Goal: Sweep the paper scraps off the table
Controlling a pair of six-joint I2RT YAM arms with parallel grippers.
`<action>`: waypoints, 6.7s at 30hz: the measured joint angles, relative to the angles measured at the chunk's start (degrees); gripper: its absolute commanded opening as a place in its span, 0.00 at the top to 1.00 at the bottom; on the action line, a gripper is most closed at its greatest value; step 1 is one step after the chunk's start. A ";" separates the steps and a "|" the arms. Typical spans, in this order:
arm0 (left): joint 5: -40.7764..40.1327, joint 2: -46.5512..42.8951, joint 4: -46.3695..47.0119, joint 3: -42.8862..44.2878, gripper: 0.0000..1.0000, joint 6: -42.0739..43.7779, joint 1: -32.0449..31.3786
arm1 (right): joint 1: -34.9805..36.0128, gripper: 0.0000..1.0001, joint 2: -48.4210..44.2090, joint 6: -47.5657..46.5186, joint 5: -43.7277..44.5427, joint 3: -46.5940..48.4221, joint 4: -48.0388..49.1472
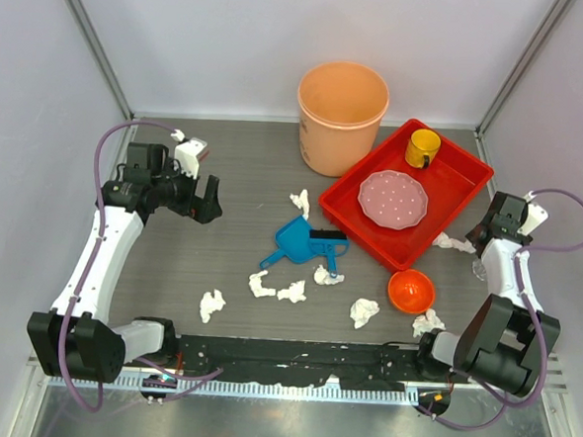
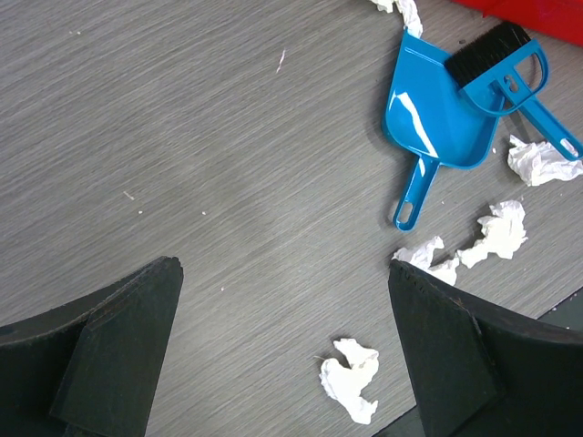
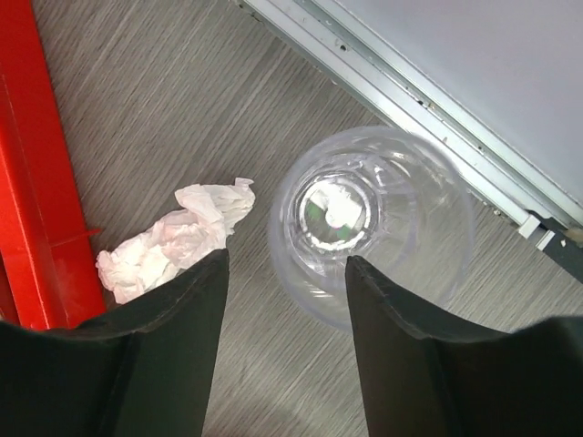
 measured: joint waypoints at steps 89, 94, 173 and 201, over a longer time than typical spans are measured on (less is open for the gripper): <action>0.15 0.59 -0.17 -0.92 0.00 1.09 0.02 | 43.25 0.14 17.70 -58.29 -7.32 18.99 -3.15; 0.17 0.57 -0.15 -1.25 0.00 1.09 0.02 | 51.04 0.14 9.25 -39.54 -2.95 25.86 -8.52; 10.29 1.79 -5.57 -1.57 0.03 5.77 -0.85 | -6.67 0.56 -0.42 14.14 5.25 -1.57 -20.11; -2.23 12.81 -7.32 11.58 0.18 13.70 -28.63 | 6.01 0.18 -14.60 -1.18 0.44 12.26 -21.33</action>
